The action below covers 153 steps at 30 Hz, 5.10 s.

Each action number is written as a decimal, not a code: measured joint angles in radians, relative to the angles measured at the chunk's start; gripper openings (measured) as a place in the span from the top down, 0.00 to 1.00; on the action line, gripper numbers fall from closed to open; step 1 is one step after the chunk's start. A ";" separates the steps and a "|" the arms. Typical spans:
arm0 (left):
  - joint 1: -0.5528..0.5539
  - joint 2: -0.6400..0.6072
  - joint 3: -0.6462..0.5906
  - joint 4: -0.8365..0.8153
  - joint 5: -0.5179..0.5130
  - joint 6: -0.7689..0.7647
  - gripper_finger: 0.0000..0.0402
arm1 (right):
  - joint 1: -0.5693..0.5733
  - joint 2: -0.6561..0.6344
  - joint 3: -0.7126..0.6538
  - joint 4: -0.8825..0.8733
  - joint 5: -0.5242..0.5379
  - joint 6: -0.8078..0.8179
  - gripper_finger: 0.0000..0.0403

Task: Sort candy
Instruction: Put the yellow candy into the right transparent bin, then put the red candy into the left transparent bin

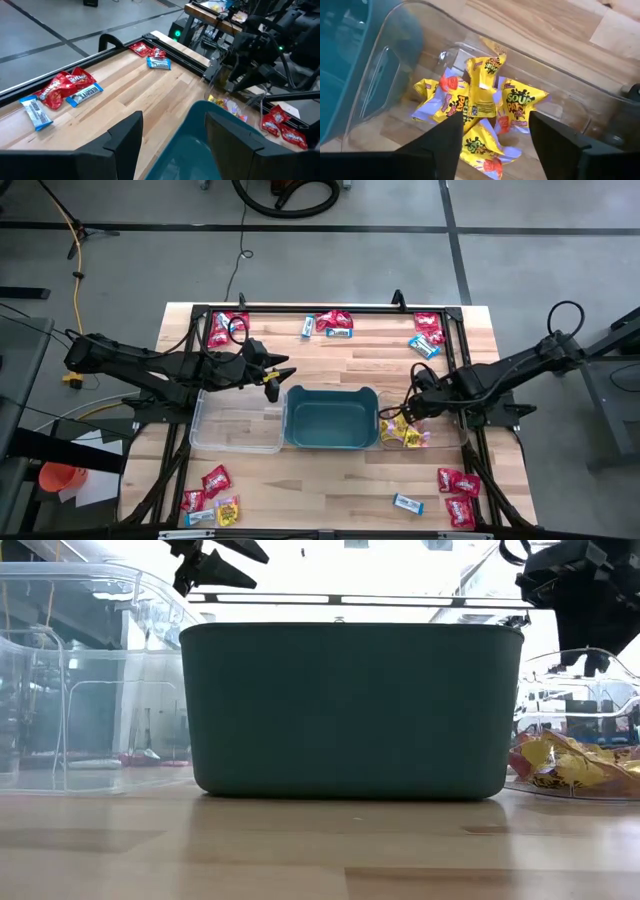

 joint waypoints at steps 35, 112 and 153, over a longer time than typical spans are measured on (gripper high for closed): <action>-0.831 0.630 0.378 -0.432 0.480 -0.687 0.64 | 0.097 0.000 0.000 0.091 0.092 -0.048 0.41; 0.066 1.090 0.735 0.632 0.515 0.480 1.00 | 0.097 -0.371 0.000 1.055 0.616 -0.939 0.41; 0.107 0.099 0.109 0.053 0.201 0.177 0.60 | 0.097 -0.180 0.000 0.847 -0.222 -0.313 0.41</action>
